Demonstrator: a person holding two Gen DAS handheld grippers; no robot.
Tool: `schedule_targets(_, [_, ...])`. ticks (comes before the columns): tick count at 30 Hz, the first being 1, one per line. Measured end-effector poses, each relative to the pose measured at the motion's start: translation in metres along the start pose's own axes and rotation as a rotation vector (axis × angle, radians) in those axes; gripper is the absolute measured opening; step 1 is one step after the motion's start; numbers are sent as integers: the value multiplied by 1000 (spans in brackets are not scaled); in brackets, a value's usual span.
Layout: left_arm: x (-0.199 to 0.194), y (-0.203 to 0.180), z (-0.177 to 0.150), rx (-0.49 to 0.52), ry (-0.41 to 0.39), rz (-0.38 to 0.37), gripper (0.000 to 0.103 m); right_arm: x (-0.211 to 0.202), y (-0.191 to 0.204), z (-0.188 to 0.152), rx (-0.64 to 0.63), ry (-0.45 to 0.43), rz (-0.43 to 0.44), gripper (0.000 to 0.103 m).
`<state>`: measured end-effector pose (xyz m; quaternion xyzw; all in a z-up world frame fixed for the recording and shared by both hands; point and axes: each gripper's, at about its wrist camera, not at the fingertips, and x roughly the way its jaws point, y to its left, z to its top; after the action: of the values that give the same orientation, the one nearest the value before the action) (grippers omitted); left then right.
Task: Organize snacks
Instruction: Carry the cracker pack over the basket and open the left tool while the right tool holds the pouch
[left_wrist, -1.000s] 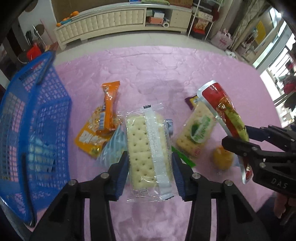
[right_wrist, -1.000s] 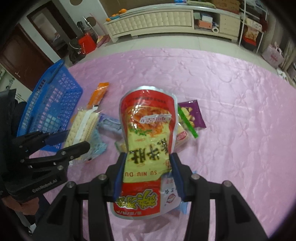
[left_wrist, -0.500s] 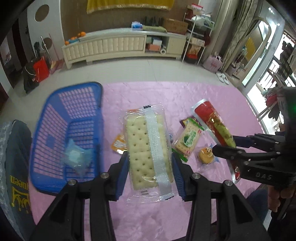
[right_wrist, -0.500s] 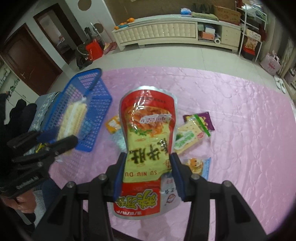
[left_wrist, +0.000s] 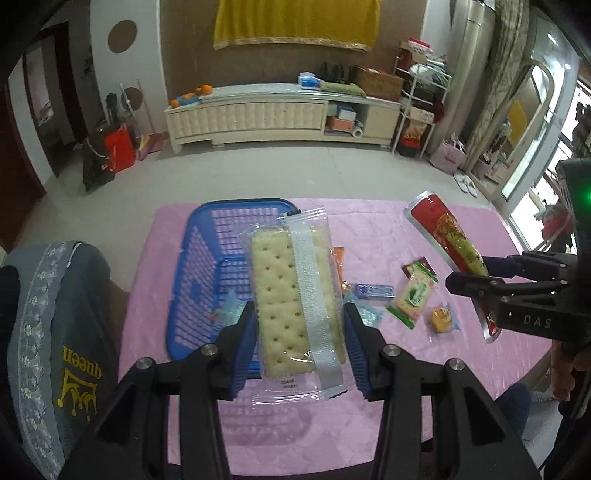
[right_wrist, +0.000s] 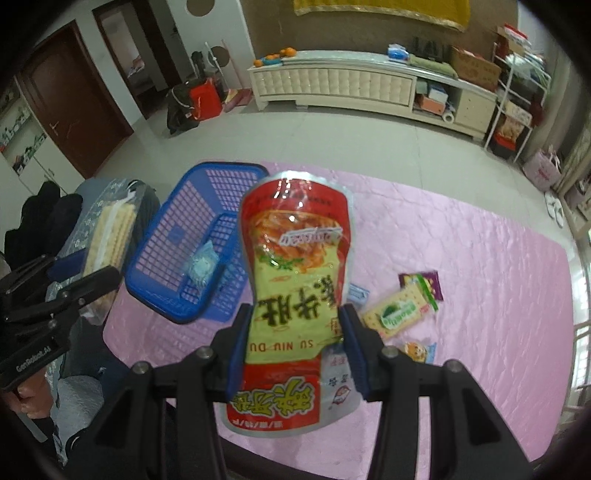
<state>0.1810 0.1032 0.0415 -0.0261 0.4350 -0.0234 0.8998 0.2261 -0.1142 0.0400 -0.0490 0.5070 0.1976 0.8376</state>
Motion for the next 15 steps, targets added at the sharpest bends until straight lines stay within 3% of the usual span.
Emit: schedule_targets(15, [37, 77, -9, -126, 62, 4, 42, 71, 74, 36, -93, 82, 30, 52])
